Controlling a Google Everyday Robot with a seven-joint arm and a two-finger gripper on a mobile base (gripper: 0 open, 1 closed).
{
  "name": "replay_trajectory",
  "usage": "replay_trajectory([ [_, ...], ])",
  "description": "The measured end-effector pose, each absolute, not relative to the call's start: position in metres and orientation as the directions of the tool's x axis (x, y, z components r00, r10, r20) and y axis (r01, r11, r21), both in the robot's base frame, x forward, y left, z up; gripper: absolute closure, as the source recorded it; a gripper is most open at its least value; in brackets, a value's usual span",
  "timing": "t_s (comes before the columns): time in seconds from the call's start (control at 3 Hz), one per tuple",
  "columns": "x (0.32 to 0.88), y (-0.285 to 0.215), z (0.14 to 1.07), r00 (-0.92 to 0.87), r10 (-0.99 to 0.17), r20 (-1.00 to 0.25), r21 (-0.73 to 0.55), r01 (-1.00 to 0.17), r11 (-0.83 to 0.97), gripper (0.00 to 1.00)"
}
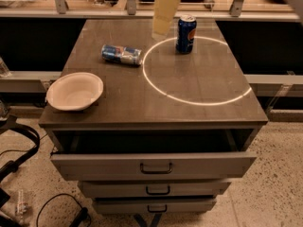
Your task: Place redbull can upright
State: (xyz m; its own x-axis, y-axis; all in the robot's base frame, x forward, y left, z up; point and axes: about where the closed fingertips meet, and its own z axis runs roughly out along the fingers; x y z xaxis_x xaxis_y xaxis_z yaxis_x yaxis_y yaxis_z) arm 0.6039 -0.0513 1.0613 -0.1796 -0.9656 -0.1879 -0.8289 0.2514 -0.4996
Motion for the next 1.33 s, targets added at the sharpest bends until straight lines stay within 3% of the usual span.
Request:
replay_trajectory([
  [0.33, 0.626, -0.005, 1.065, -0.170, -0.977, -0.131, -0.565, -0.797, 0.215, 0.00],
  [0.67, 0.627, -0.007, 1.067, -0.167, -0.976, -0.141, -0.570, -0.793, 0.218, 0.00],
  [1.0, 0.646, 0.016, 1.045, -0.184, -0.973, -0.138, -0.537, -0.812, 0.230, 0.00],
  [1.33, 0.685, 0.070, 0.988, -0.166, -0.965, -0.205, -0.439, -0.865, 0.242, 0.00],
])
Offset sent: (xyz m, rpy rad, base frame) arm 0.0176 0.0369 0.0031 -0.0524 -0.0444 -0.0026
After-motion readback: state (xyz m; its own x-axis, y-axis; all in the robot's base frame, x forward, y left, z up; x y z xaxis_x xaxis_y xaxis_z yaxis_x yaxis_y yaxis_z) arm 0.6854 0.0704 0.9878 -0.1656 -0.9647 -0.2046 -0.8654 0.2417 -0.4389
